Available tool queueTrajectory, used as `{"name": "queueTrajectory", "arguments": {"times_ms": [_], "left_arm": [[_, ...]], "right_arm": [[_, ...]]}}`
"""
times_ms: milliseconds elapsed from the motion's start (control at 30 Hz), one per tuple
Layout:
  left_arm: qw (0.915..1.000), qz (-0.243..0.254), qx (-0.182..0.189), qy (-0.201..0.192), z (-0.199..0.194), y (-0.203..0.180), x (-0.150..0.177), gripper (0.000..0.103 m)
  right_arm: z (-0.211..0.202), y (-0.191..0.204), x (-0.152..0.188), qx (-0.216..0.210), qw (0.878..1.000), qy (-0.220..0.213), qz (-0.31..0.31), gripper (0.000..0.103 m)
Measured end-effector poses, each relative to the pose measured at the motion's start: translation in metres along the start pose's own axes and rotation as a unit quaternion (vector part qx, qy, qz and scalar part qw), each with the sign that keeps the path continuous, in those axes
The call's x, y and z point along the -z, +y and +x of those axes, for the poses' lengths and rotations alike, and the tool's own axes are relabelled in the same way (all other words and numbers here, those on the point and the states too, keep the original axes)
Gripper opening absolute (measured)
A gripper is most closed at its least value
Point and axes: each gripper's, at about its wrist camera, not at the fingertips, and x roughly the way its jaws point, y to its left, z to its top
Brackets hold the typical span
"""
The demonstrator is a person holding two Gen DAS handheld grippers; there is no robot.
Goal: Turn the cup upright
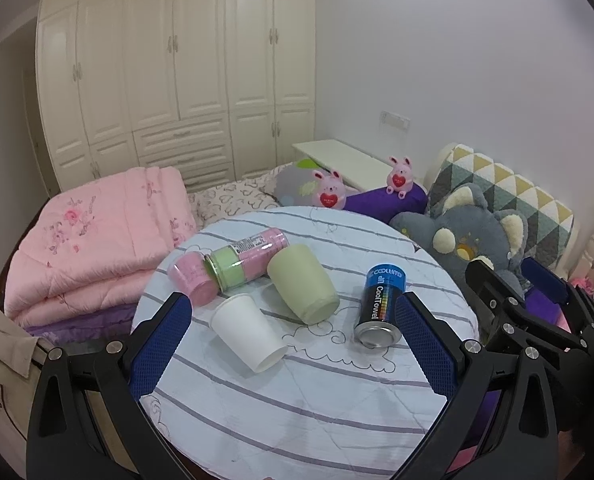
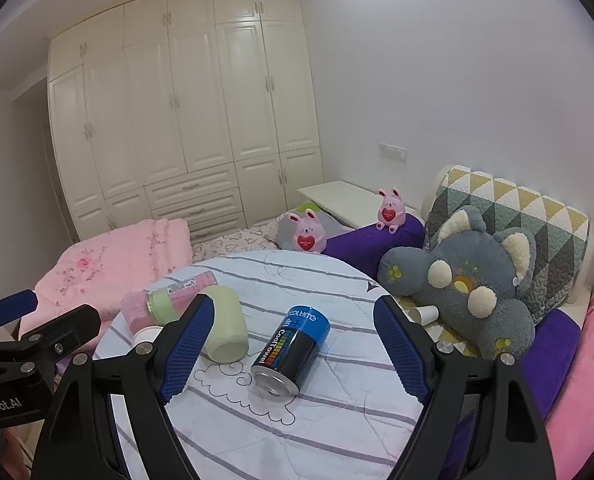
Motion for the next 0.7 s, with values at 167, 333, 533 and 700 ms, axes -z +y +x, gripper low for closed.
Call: {"name": "queueTrajectory", "arguments": {"times_ms": [167, 333, 533, 700], "left_arm": [[1.0, -0.003, 0.002, 0.005, 0.006, 0.001, 0.0, 0.103], [0.9999, -0.002, 0.004, 0.011, 0.013, 0.0, -0.001, 0.103], [0.9997, -0.003, 0.007, 0.024, 0.028, -0.001, -0.002, 0.103], [0.9993, -0.004, 0.004, 0.036, 0.043, -0.002, -0.002, 0.103]], "right_arm": [[0.005, -0.001, -0.002, 0.002, 1.0, 0.006, 0.0, 0.083], [0.011, -0.003, -0.002, 0.005, 1.0, 0.009, 0.005, 0.083], [0.023, -0.007, -0.002, 0.008, 1.0, 0.024, 0.007, 0.083], [0.033, -0.01, 0.0, 0.011, 0.999, 0.031, 0.011, 0.083]]}}
